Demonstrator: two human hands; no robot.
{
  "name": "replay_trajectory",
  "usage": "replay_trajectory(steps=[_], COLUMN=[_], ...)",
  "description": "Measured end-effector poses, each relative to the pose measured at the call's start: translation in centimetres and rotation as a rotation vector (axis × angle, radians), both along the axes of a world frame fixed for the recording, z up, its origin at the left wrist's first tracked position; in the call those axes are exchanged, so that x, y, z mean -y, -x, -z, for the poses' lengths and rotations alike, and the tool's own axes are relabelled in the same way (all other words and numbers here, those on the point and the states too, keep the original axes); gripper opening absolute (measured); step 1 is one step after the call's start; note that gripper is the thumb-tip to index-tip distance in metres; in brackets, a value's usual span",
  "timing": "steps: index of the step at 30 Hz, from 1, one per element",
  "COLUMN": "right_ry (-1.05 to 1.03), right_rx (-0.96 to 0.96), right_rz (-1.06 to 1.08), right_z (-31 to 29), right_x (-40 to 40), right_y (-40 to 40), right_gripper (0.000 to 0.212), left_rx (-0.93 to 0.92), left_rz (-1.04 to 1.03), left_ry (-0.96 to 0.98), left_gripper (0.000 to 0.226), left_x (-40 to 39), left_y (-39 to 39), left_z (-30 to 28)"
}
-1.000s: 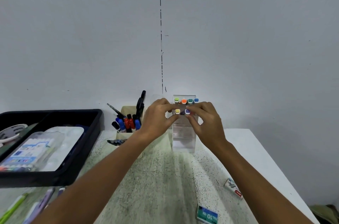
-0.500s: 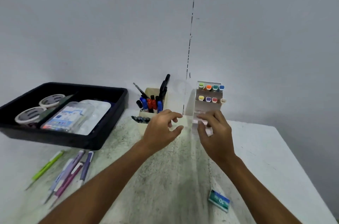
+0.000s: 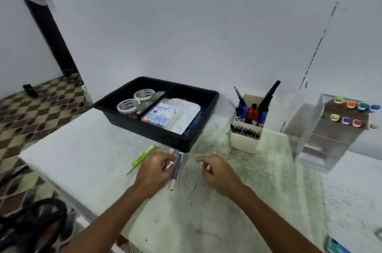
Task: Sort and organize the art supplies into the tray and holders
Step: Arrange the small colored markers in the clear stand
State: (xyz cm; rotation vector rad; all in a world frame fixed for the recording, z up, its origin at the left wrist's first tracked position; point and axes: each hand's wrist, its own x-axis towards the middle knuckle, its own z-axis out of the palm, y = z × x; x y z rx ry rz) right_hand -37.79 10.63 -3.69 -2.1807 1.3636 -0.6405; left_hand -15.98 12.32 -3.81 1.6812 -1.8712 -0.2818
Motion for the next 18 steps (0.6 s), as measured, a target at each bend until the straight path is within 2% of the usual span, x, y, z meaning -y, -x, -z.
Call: replay_trajectory(steps=[6,8,12,18], right_ry=[-0.047,-0.04,0.031,0.148], right_rx=[-0.293,-0.394,-0.496,-0.505], right_rz=[-0.075,-0.092,-0.026,0.071], right_z=[0.0,0.2,0.8,1.3], right_x=[2.5,2.6,2.0,1.5], right_y=[-6.1,-7.0,-7.3,-4.6], right_gripper=[0.059,0.062,0.052,0.032], left_rx=[0.287,0.383,0.472,0.413], left_rz=[0.135,0.167,0.248,0.326], left_ry=[-0.096,-0.139,-0.215,-0.233], left_gripper=[0.056,0.061,0.068,0.05], left_x=[0.8,1.5,2.5,2.9], left_y=[-4.3,-4.4,-4.4,-4.1], left_z=[1.0,0.9,0.9,0.9])
